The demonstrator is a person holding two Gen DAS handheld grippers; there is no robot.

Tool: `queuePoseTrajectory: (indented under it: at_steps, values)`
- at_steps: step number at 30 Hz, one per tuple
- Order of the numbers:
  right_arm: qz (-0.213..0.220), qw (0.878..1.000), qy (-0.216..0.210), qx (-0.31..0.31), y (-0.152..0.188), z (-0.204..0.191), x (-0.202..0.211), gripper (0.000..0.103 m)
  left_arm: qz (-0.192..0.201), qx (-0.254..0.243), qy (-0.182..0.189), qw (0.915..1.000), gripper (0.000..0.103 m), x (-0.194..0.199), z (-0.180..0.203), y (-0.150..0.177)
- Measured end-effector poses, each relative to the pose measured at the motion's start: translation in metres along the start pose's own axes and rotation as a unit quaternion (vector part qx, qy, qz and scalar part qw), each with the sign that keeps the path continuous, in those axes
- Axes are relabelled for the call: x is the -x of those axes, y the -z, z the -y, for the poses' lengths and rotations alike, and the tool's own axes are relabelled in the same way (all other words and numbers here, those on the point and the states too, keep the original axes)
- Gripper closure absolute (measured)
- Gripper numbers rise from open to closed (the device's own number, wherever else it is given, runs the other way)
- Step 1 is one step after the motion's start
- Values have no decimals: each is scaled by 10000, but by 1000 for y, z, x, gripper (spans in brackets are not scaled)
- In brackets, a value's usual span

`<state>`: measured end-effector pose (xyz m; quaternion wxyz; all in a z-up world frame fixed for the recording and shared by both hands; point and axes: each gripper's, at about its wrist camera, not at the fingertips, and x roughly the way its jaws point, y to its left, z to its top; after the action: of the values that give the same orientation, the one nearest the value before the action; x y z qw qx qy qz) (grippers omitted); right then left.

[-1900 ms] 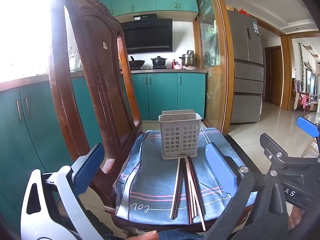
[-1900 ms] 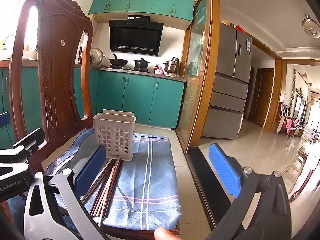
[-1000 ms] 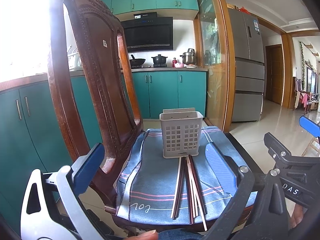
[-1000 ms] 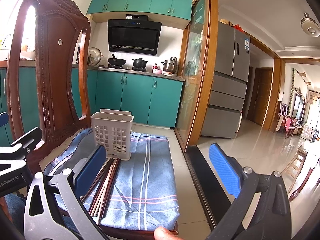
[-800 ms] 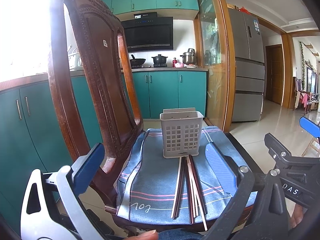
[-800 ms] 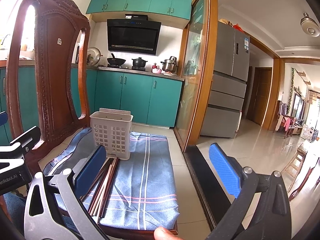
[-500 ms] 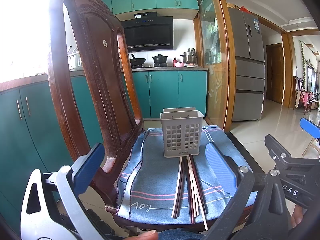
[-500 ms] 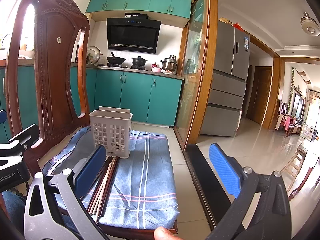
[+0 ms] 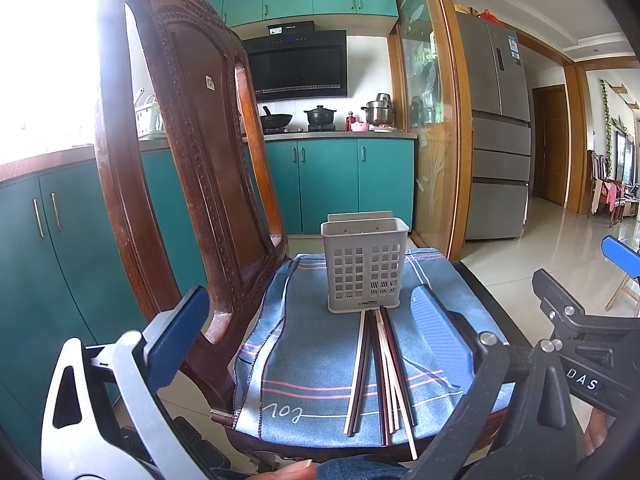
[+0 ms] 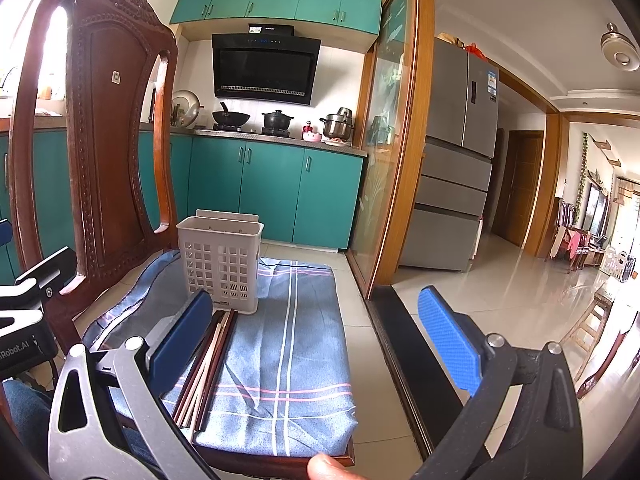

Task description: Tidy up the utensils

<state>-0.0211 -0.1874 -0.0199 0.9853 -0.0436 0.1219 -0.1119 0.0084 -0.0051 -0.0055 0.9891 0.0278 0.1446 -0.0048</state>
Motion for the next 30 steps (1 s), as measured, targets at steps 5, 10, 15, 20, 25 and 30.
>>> queuePoseTrajectory:
  at_steps: [5, 10, 15, 20, 25, 30]
  values:
    - [-15, 10000, -10, 5, 1, 0, 0, 3, -6, -1, 2, 10000, 3, 0, 0, 0]
    - [-14, 10000, -8, 6, 1, 0, -1, 3, -10, -1, 0, 10000, 3, -1, -1, 0]
    - [-15, 10000, -11, 4, 1, 0, 0, 3, -9, 0, 6, 10000, 3, -1, -1, 0]
    - [-21, 10000, -13, 6, 1, 0, 0, 3, -12, -2, 9, 10000, 3, -1, -2, 0]
    - [-21, 10000, -12, 2, 0, 0, -1, 3, -14, 0, 7, 10000, 3, -1, -2, -1]
    - [-29, 10000, -17, 1, 1, 1, -1, 3, -16, 0, 12, 10000, 3, -2, -2, -1]
